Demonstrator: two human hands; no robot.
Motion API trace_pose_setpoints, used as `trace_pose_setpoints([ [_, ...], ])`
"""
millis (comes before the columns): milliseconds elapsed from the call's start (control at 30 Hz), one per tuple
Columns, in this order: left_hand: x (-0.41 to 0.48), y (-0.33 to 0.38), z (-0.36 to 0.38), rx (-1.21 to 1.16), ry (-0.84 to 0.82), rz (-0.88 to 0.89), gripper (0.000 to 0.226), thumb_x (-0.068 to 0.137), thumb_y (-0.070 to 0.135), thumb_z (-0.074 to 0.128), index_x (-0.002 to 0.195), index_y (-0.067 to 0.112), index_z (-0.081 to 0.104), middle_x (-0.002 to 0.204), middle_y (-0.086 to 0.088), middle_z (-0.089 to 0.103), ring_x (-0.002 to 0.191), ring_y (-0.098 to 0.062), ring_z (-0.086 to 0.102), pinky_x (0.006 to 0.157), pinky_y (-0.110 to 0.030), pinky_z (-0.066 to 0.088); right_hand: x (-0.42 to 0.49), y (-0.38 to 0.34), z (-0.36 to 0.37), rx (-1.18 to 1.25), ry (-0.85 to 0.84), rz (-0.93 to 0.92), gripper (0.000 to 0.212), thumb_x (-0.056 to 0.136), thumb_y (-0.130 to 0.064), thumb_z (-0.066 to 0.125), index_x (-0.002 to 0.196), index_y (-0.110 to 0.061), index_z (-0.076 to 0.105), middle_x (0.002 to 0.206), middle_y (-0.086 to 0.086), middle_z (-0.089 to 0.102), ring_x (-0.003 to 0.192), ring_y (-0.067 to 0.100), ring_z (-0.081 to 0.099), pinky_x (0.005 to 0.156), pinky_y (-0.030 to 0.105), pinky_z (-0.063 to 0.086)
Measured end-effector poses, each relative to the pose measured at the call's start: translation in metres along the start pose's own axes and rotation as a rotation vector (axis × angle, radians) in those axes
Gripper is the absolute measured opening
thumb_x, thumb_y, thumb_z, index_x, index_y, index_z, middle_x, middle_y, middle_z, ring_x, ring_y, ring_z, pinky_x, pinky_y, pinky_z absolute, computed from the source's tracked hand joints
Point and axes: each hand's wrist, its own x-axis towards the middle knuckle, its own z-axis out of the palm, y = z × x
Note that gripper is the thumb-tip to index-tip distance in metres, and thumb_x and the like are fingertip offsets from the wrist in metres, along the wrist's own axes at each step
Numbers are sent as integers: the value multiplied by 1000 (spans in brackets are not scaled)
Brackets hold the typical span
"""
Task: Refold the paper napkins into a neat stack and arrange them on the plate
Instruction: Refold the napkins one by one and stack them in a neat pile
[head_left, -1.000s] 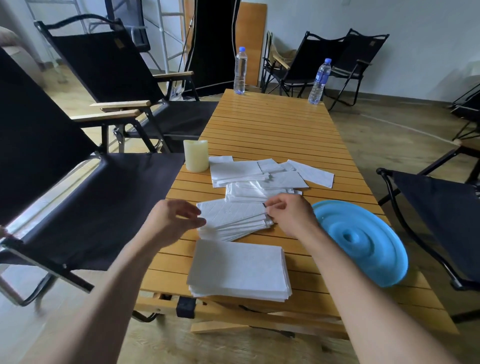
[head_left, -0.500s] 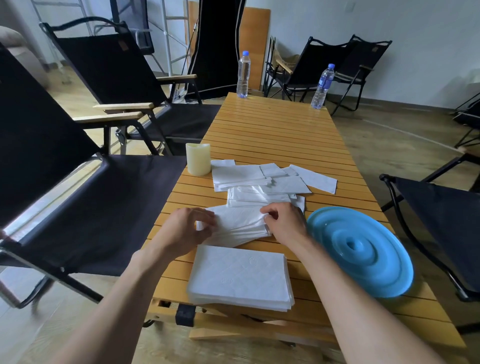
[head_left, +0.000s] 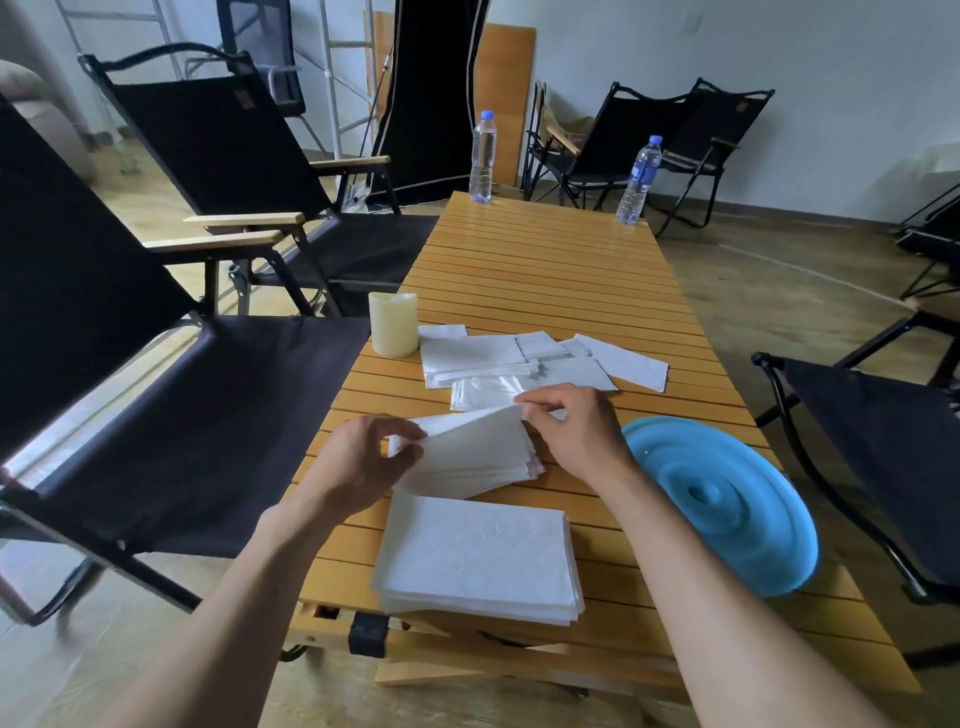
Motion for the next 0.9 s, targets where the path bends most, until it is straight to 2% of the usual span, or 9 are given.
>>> trace_pose_setpoints([
  [67, 0, 6, -7, -58, 66, 4, 21, 95, 22, 66, 113, 17, 76, 115, 3, 73, 99, -14, 66, 88, -30, 54, -2, -8, -5, 47, 26, -5, 15, 94, -23, 65, 101, -22, 78, 104, -7, 73, 96, 5, 61, 82, 21, 44],
  [167, -1, 19, -29, -295, 112, -33, 12, 93, 21, 70, 101, 19, 78, 95, 7, 77, 82, 2, 69, 71, -10, 52, -4, -22, -17, 183, 43, -14, 11, 91, -19, 66, 88, -25, 74, 84, -14, 72, 77, -5, 62, 71, 17, 45],
  [233, -3, 29, -46, -468, 80, -102, 7, 91, 21, 72, 93, 22, 79, 85, 7, 78, 76, 3, 69, 64, -12, 55, -7, -30, -27, 277, 7, 56, 10, 87, -16, 67, 86, -25, 72, 77, -10, 73, 65, -1, 62, 65, 18, 47],
  [300, -8, 36, -59, -612, 12, -188, 8, 89, 23, 73, 92, 18, 79, 87, 2, 78, 73, -4, 71, 59, -15, 54, -13, -36, -37, 363, -83, 169, 10, 85, -12, 70, 92, -19, 73, 77, -2, 74, 67, 11, 62, 69, 28, 52],
  [367, -15, 39, -69, -705, -65, -251, 11, 86, 23, 76, 91, 14, 80, 88, -4, 78, 74, -10, 73, 59, -17, 55, -21, -37, -46, 465, -208, 269, 12, 84, -7, 75, 93, -15, 74, 72, -2, 72, 62, 13, 62, 64, 27, 55],
  [433, -22, 36, -76, -669, -170, -309, 8, 82, 24, 79, 86, 18, 82, 85, -5, 78, 72, -12, 72, 60, -20, 56, -30, -35, -56, 513, -378, 348, 14, 83, -3, 78, 95, -8, 72, 69, 0, 72, 57, 11, 65, 57, 21, 55],
  [533, -32, 27, -80, -473, -377, -439, 13, 73, 30, 86, 83, 22, 82, 82, -1, 78, 68, -8, 72, 56, -22, 51, -43, -29, -65, 412, -567, 406, 20, 80, -3, 81, 97, -3, 71, 70, 4, 74, 60, 13, 70, 53, 20, 54],
  [633, -38, 25, -75, -374, -456, -544, 27, 68, 30, 90, 91, 20, 79, 83, -2, 79, 67, -8, 73, 54, -21, 49, -49, -24, -62, 295, -598, 451, 26, 76, -3, 85, 96, -2, 68, 71, 8, 74, 64, 17, 73, 51, 22, 53],
  [900, -37, 28, -62, -293, -449, -594, 56, 51, 37, 95, 98, 19, 69, 70, 2, 77, 55, -5, 67, 48, -19, 51, -48, -20, -53, 99, -585, 471, 35, 71, -6, 89, 92, -6, 61, 72, 11, 76, 63, 17, 73, 48, 22, 52],
])
